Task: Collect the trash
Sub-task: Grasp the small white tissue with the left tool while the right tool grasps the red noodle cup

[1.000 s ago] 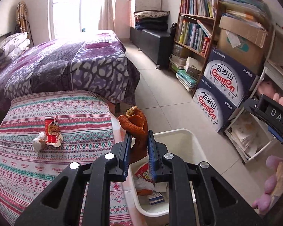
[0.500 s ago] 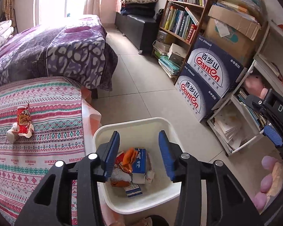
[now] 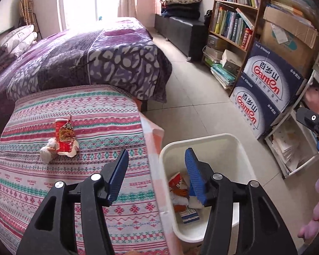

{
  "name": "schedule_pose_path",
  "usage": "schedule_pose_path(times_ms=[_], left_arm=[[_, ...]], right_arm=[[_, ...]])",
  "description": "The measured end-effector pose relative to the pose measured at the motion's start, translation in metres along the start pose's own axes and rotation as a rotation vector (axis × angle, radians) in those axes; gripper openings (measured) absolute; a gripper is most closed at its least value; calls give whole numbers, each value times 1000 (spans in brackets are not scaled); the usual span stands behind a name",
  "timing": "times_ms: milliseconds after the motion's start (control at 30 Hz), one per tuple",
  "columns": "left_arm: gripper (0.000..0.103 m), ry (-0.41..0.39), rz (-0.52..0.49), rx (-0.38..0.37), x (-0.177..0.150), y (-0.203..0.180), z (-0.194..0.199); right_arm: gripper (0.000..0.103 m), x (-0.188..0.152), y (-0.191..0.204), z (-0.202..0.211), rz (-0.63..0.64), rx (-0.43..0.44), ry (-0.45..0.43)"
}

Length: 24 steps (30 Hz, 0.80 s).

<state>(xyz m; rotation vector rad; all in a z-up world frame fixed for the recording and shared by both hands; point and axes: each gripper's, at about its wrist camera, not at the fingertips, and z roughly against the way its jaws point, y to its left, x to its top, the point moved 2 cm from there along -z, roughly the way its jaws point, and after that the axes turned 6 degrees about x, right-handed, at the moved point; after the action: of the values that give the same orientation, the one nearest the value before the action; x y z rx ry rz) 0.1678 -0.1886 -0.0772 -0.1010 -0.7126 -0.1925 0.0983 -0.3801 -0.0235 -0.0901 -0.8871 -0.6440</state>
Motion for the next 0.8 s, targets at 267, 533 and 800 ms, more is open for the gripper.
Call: schedule_pose_path(times_ms=[267,533,800], left_arm=[[62,73,-6,164,-7,69,-30],[62,181,-45,279,-11,140,-65],[62,294,-113,337,-27,187,-113]], right_arm=[[96,-20,53,-13,76,49,72],[96,-38,92,-26,108,80,137],[96,-56,125,-41,141,97,193]])
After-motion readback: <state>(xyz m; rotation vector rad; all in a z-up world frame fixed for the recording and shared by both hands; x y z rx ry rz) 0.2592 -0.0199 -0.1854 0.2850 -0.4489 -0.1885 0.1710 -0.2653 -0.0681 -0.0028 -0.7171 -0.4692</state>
